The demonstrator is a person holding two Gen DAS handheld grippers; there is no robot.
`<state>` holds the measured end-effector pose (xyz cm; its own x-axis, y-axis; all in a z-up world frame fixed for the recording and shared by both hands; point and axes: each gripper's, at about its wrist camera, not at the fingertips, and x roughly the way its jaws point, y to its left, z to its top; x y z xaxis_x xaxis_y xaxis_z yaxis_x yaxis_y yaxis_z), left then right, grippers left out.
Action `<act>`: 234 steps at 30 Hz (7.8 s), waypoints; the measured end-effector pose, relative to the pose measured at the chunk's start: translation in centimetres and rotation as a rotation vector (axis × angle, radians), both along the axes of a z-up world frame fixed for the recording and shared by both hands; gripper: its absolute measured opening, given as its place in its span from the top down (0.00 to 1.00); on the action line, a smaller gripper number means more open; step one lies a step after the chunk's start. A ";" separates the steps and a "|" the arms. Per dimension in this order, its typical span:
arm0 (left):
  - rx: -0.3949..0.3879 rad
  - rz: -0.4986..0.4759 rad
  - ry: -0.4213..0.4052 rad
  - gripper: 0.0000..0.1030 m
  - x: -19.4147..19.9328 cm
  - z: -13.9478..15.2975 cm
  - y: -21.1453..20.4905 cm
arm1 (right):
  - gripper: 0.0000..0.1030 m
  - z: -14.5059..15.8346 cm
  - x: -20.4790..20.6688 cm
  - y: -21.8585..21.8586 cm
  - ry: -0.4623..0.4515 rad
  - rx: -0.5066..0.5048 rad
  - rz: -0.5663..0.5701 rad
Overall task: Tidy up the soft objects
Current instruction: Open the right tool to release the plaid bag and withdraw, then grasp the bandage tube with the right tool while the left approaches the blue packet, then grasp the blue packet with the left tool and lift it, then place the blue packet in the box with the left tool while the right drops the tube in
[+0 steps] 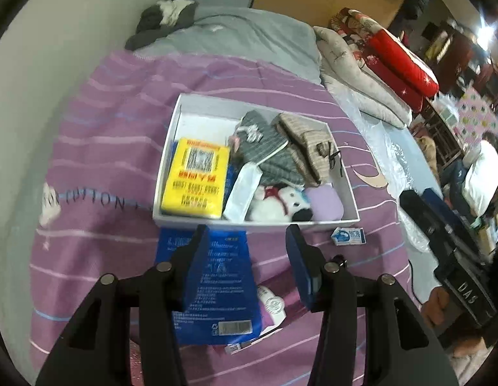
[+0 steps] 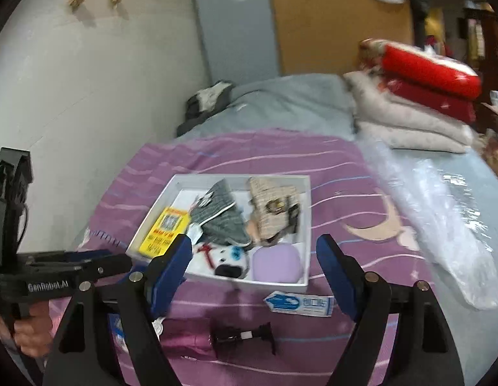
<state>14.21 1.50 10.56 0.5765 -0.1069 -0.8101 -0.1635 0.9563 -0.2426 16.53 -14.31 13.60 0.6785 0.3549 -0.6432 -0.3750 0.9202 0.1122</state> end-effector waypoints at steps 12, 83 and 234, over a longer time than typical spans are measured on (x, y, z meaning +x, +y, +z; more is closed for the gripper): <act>0.082 0.013 -0.002 0.40 5.5 3.2 -3.8 | 0.21 5.1 9.1 -3.3 0.343 0.357 -0.321; 0.047 -0.030 0.172 0.43 4.3 -7.6 -5.9 | 0.89 -8.7 4.7 -3.6 0.502 0.266 -0.171; -0.012 0.068 0.106 0.70 9.5 -7.3 2.0 | 0.88 -8.0 8.8 -2.9 0.414 0.556 -0.163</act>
<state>23.67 3.54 3.30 0.4937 -0.0802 -0.8659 -0.2533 0.9393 -0.2314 25.37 -17.23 5.61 0.4900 0.6200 -0.6128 -0.0627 0.7262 0.6846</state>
